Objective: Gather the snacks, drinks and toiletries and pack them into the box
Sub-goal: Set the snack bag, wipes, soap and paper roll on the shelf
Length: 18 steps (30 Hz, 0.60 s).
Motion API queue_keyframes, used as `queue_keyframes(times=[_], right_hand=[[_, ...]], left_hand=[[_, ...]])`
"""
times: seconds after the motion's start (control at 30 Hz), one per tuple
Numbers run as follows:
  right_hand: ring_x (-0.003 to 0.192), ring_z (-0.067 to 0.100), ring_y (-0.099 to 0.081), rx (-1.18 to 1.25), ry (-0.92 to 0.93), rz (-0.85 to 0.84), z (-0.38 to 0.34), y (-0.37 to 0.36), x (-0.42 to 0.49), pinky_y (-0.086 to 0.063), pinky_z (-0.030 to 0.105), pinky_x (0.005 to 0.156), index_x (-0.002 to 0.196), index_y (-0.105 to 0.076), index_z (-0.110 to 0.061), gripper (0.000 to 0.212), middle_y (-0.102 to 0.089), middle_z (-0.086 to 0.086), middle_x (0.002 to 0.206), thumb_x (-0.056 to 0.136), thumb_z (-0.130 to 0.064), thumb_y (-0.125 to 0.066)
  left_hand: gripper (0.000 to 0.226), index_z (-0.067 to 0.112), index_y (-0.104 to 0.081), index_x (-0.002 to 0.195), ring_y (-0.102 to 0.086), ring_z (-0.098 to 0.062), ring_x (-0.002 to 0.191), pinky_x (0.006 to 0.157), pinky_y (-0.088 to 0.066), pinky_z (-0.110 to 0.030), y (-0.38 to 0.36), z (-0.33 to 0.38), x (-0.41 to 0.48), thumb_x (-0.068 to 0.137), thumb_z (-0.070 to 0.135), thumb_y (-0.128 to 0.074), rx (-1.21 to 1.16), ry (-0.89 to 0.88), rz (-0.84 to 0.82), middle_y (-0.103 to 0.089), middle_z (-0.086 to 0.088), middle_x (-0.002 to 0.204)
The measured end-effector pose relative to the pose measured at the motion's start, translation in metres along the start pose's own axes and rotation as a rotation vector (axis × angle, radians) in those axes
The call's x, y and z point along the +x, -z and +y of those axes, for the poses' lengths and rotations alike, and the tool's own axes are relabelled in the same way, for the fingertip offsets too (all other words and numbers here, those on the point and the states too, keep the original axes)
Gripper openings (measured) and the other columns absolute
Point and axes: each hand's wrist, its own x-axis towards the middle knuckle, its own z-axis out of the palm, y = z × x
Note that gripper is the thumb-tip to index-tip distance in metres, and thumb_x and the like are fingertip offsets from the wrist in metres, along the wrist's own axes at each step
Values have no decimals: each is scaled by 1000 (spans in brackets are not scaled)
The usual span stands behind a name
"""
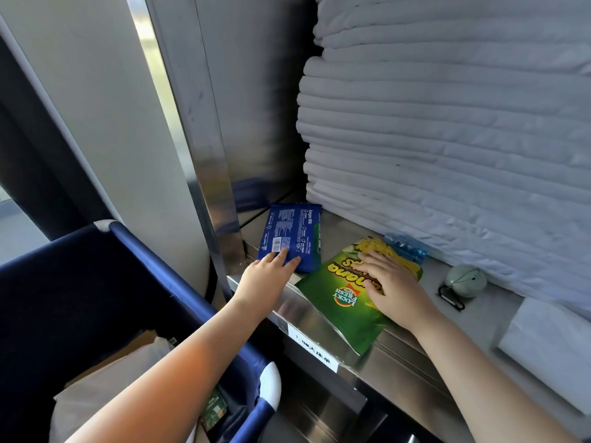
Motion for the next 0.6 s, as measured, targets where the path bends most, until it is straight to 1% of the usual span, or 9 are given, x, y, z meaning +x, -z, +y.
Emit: queue_keyframes(times=[0.1,0.17,0.23,0.3,0.37,0.47,0.53,0.6], right_hand=[[135,-1,-20,-26,-9,-5,-2,-1,-2,0,16,112,128,-55,-25,34,-41,-8,145,94,-27,-52],[137,1,-21,-37,-14,-4,-3,-2,-3,1,16,112,128,-54,-25,34,-41,-7,145,95,-30,-52],[136,0,-19,-40,-14,-5,-4,-2,-4,2,15,112,128,-54,-25,34,-40,-7,146,95,-30,-52],[136,-1,-18,-39,-14,-9,-5,-1,-3,2,16,112,129,-54,-25,35,-40,-8,146,95,-30,-51],[139,2,-19,-47,-21,-18,-6,0,-3,2,17,112,130,-52,-25,36,-38,-8,147,95,-32,-50],[141,5,-20,-71,-38,-39,-9,0,-3,1,20,114,132,-50,-26,41,-36,-8,148,95,-41,-47],[141,7,-20,-84,-44,-56,-11,1,-1,-1,21,114,134,-48,-25,47,-35,-8,149,93,-49,-45],[141,8,-20,-102,-35,-64,-14,2,1,-2,21,114,136,-45,-25,52,-34,-8,149,92,-52,-43]], left_hand=[[62,23,-15,149,-30,-21,137,96,-40,-32,6,-1,2,95,5,-40,-6,4,7,-17,-6,156],[60,21,-22,145,-40,-23,130,87,-46,-34,8,0,5,92,1,-42,-4,13,15,-25,-7,152],[53,17,-32,137,-52,-24,118,78,-47,-34,8,0,7,89,0,-44,10,11,29,-43,-5,140],[42,15,-42,125,-59,-23,106,70,-42,-31,8,-1,8,87,-1,-45,39,7,31,-57,-2,121],[37,15,-47,119,-60,-22,103,69,-41,-31,9,-4,9,86,-1,-44,35,14,44,-60,0,113],[34,17,-51,117,-60,-21,102,65,-39,-30,13,-6,8,87,2,-43,13,24,106,-61,2,111],[30,18,-52,112,-60,-20,99,62,-35,-29,16,-7,8,88,4,-42,0,41,149,-61,3,108],[26,19,-52,108,-61,-19,95,60,-34,-28,22,-8,8,88,6,-42,-16,59,191,-62,5,106]])
